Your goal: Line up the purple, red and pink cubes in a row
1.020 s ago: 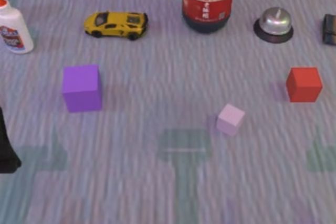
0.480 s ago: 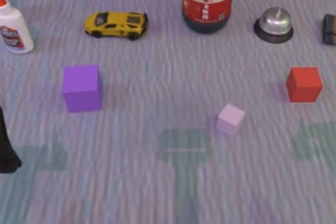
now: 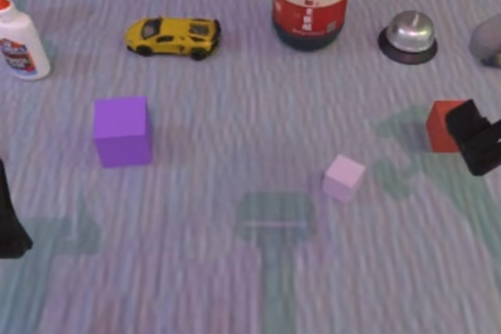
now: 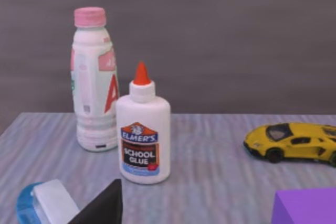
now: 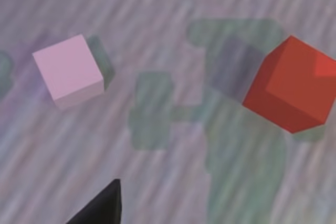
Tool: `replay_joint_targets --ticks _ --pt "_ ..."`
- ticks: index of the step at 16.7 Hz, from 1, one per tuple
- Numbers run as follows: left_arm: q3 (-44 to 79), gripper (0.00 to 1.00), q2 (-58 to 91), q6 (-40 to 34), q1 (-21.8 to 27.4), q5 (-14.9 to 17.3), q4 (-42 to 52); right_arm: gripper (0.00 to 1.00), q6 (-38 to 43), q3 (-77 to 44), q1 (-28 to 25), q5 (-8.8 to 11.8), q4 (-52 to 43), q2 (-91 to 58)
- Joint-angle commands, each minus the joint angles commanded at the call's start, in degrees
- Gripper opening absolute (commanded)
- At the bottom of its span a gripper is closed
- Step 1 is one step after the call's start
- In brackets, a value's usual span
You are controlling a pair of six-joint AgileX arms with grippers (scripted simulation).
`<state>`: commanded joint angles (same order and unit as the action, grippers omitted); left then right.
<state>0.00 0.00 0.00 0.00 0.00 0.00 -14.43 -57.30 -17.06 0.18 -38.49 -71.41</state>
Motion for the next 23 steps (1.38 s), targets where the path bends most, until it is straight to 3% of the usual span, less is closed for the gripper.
replay_joint_targets --ticks 6,12,20,23 --pt "0.0 1.0 0.0 0.0 0.0 0.0 0.0 1.0 -6.5 -25.5 -7.6 0.0 -17.6 -33.5" --pt "0.0 1.0 0.0 0.0 0.0 0.0 0.0 1.0 -10.6 -42.8 -12.2 -0.3 -27.2 -51.6" --pt "0.0 1.0 0.0 0.0 0.0 0.0 0.0 1.0 -11.2 -45.0 -12.6 -0.3 -28.1 -54.3" --pt "0.0 1.0 0.0 0.0 0.0 0.0 0.0 1.0 -11.2 -42.2 -12.8 -0.4 -24.0 -55.8"
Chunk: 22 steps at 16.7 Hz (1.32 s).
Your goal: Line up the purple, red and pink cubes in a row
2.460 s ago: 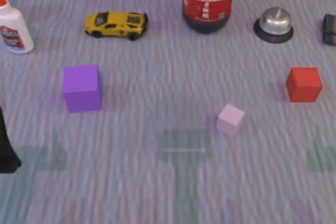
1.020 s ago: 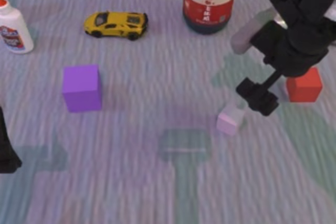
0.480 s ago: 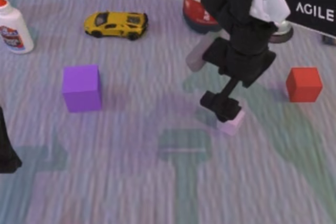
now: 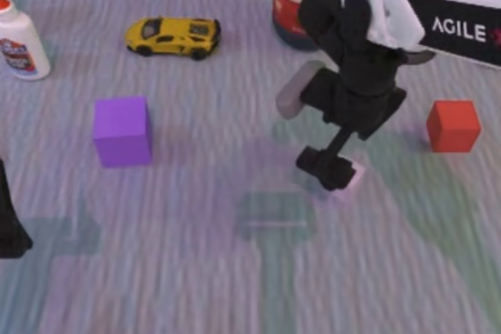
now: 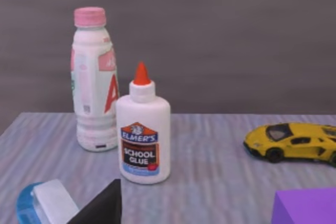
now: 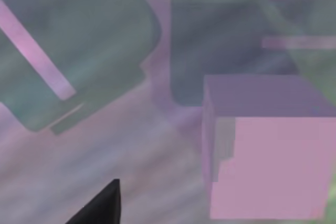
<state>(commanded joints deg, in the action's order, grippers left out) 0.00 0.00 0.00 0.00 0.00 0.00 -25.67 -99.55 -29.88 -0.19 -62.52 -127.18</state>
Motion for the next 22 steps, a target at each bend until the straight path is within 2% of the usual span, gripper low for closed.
replay_joint_targets --ticks 5,10,22 --pt "0.0 1.0 0.0 0.0 0.0 0.0 0.0 1.0 0.2 6.7 -0.1 0.0 11.4 -4.3" --pt "0.0 1.0 0.0 0.0 0.0 0.0 0.0 1.0 0.2 7.5 -0.2 0.0 12.7 -5.0" --pt "0.0 1.0 0.0 0.0 0.0 0.0 0.0 0.1 0.2 7.5 -0.2 0.0 12.7 -5.0"
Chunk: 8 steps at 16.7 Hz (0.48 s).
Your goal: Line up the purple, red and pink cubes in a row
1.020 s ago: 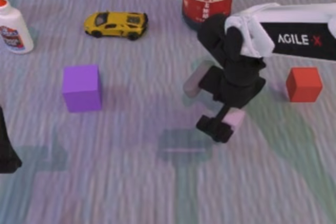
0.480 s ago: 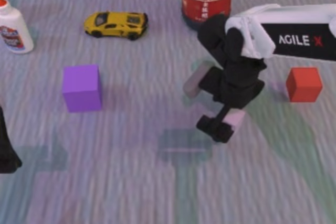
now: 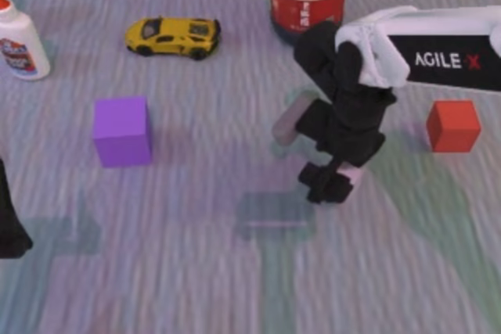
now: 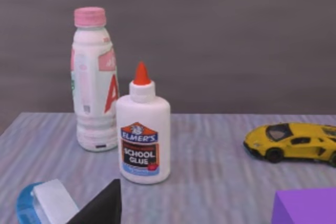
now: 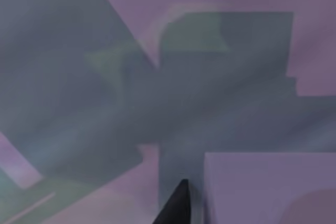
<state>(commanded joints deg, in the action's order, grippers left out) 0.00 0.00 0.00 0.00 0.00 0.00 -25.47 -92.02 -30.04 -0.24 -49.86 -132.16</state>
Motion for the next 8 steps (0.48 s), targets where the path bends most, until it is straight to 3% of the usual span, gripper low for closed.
replay_joint_targets --ticks 2,8 --pt "0.0 1.0 0.0 0.0 0.0 0.0 0.0 0.0 0.0 0.0 0.0 0.0 0.0 0.0" --pt "0.0 1.0 0.0 0.0 0.0 0.0 0.0 0.0 0.0 0.0 0.0 0.0 0.0 0.0"
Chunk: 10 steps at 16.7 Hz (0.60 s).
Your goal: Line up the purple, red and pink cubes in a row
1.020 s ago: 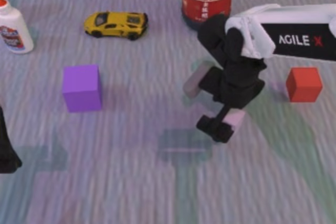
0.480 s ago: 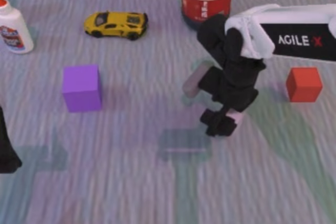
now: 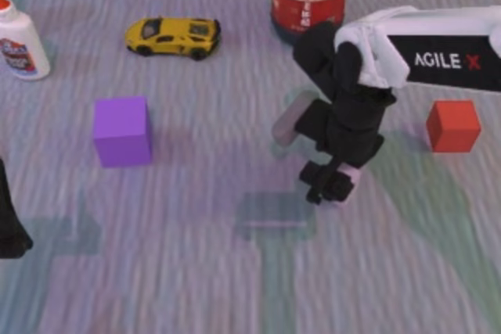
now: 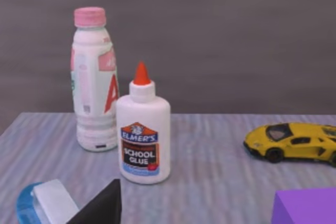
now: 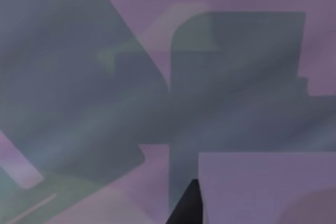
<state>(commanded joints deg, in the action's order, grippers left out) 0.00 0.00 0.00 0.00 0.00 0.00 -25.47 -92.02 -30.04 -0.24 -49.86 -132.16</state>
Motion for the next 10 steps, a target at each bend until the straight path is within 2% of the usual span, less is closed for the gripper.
replay_joint_targets --ticks 4,10 --pt "0.0 1.0 0.0 0.0 0.0 0.0 0.0 0.0 0.5 -1.3 -0.1 0.7 -2.0 2.4" --pt "0.0 1.0 0.0 0.0 0.0 0.0 0.0 0.0 0.5 -8.4 -0.4 0.8 -13.6 6.3"
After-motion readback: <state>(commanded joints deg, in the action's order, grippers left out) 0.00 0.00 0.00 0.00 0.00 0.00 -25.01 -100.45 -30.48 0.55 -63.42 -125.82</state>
